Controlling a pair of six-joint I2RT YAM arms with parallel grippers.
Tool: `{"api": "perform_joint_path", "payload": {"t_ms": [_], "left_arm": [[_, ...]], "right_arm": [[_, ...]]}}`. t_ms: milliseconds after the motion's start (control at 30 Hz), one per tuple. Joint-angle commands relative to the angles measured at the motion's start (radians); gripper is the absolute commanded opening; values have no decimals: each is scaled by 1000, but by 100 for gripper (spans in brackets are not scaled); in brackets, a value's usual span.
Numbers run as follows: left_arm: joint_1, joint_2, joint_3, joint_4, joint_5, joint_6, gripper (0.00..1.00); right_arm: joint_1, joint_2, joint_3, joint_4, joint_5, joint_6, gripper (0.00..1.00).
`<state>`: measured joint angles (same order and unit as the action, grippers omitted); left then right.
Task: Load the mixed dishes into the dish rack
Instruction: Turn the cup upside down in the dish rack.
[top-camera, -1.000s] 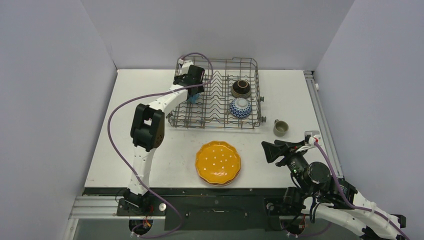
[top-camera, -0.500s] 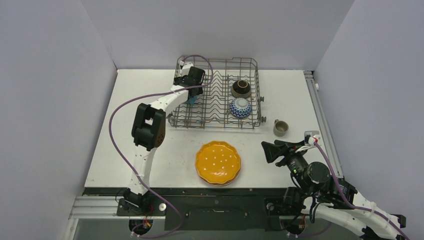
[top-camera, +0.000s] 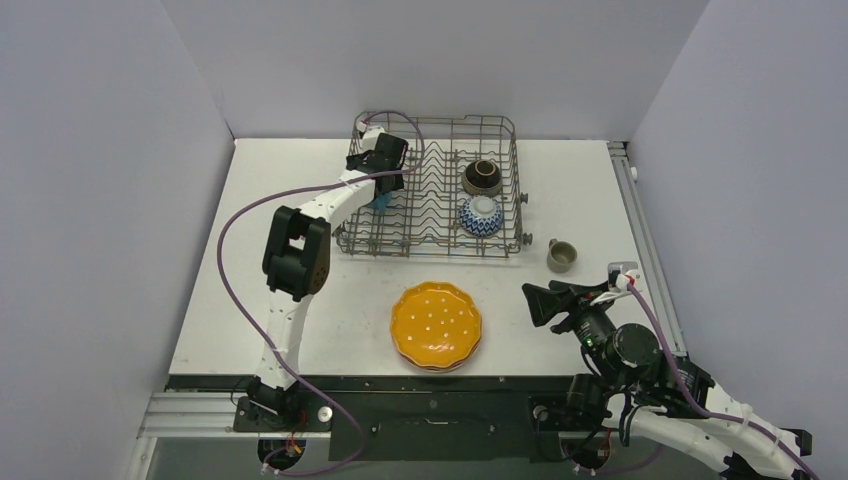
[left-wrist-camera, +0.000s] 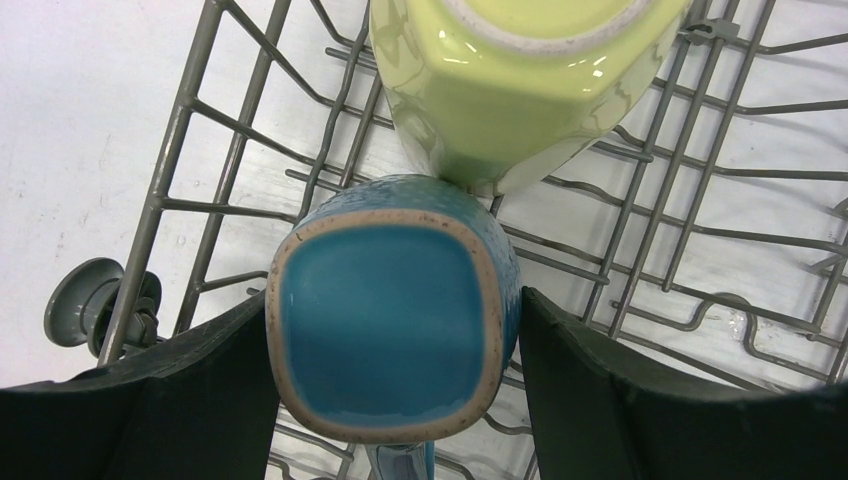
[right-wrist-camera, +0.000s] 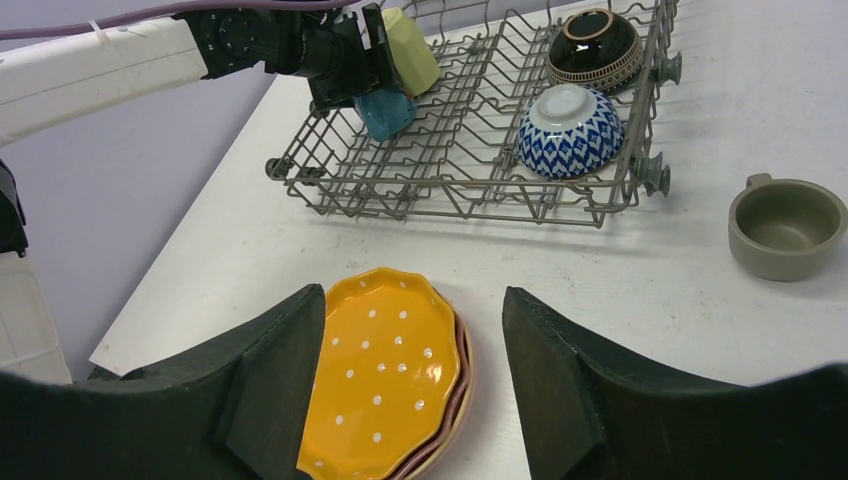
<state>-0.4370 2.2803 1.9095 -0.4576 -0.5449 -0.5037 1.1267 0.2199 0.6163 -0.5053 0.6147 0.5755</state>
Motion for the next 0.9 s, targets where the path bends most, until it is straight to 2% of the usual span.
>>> {"api": "perform_joint_path", "payload": {"t_ms": [0,133,267,400,733,867], "left_arm": [[7,-15,44,32,-12,3,34],[7,-26,26,35,-11,4,45],[6,-38,7,40,-8,6,64],[6,-63,-17,48,-8,11,78],[6,-128,-77,53,-5,19,99],[4,-170,-112,63,1,20,96]], "right_arm": [[4,22,2,-7,22,10,61],[4,27,8,-11,18,12,62],[4,38,17,-15,17,13,64],[4,49,28,-18,11,20,66],[4,62,73,-53,20,29,69],[4,60,90,-66,25,36,70]]}}
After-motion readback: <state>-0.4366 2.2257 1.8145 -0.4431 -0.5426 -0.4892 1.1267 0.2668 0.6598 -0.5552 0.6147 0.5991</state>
